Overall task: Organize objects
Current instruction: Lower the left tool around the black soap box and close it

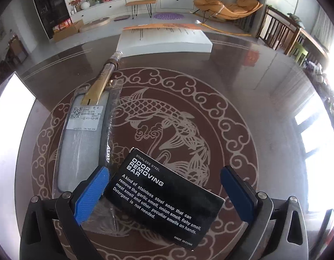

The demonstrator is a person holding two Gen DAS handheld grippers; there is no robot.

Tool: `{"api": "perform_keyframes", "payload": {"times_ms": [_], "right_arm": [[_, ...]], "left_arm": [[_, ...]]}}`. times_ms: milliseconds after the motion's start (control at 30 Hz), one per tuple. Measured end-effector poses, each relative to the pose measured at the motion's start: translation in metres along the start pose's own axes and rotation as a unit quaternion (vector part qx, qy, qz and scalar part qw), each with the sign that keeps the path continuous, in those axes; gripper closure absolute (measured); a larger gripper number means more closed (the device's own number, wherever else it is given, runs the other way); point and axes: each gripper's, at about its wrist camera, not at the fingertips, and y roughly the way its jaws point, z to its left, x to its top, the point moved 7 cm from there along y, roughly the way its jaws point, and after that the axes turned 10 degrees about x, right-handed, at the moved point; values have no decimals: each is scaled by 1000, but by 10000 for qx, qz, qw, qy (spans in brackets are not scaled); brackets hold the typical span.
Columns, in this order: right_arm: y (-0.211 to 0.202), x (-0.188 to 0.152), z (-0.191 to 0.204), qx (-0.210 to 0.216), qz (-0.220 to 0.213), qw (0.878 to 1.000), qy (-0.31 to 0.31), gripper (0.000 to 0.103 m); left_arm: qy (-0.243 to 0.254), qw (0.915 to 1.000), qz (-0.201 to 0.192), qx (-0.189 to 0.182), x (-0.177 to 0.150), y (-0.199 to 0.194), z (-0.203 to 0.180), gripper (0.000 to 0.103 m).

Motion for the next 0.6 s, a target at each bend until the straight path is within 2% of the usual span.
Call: {"api": "perform_keyframes", "payload": {"times_ms": [33,133,333,467,500,533,600], "right_arm": [[0,0,0,1,0,10000,1,28],[0,0,0,-1,0,10000,3,28],[0,0,0,-2,0,10000,4,28],[0,0,0,2,-1,10000,7,28],[0,0,0,12,-2,10000,9,28],[-1,0,0,40,-4,10000,17,28],[-3,0,-2,263,-27,9996,122,28]], "left_arm": [[80,9999,-25,124,-5,2,0,0],[228,9993,-259,164,-20,-6,12,0],[230,9984,-520,-59,-40,-16,47,0],[448,9971,-542,-290,-43,-11,38,0],[540,9961,-592,-363,-43,-11,34,12],[658,9948,-627,-455,-44,-10,28,40],[898,9925,-647,-516,-48,-9,19,45]]}}
